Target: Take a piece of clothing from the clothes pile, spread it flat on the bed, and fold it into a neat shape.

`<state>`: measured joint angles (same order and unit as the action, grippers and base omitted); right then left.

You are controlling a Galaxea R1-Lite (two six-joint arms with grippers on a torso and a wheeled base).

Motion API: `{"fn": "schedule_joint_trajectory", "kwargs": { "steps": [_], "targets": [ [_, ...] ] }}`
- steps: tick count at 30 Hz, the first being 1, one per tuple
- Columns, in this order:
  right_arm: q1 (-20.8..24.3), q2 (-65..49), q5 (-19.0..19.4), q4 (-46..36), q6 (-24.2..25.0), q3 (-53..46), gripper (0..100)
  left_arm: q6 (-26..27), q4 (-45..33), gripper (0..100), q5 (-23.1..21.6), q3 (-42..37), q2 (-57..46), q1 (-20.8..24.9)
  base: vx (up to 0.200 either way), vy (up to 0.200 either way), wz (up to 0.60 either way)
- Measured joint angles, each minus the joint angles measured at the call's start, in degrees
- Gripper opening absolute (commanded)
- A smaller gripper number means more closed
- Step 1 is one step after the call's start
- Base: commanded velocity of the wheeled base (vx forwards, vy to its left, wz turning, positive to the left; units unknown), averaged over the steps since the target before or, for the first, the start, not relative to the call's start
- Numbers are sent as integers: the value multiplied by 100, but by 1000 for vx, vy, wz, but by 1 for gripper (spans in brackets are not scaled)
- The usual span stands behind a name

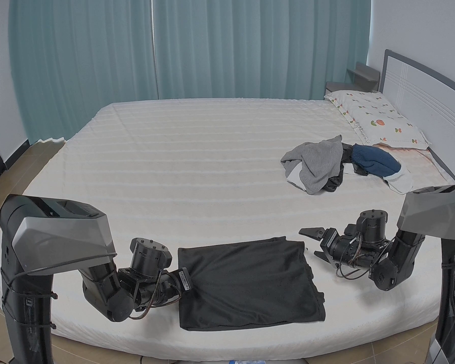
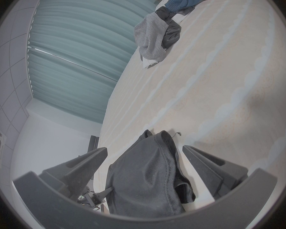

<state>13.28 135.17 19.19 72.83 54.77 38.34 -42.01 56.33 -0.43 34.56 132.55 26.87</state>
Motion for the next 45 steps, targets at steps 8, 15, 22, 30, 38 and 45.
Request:
{"fn": "schedule_joint_trajectory", "kwargs": {
  "steps": [8, 15, 22, 30, 38, 45],
  "targets": [
    [-132, -99, 2, 0, 7, -74, 100, -20, 18, 0, 59, 0, -18, 24, 0, 0, 0],
    [-149, -107, 2, -2, 7, -96, 100, -156, 13, 0, 89, -55, -96, 5, 0, 143, 0],
    [-154, -102, 0, 0, 7, -129, 100, -165, -1, 0, 89, -160, -261, -38, 0, 200, 0],
    [-112, -112, 2, 0, 5, -205, 100, -165, -9, 0, 102, -201, -317, -49, 0, 200, 0],
    [11, -113, -26, 1, -11, -288, 100, -149, -59, 0, 146, -206, -335, -59, 0, 200, 0],
    [91, -107, -48, 0, -12, -321, 100, -143, -63, 0, 206, -212, -335, -38, 0, 143, 0]
  ]
}}
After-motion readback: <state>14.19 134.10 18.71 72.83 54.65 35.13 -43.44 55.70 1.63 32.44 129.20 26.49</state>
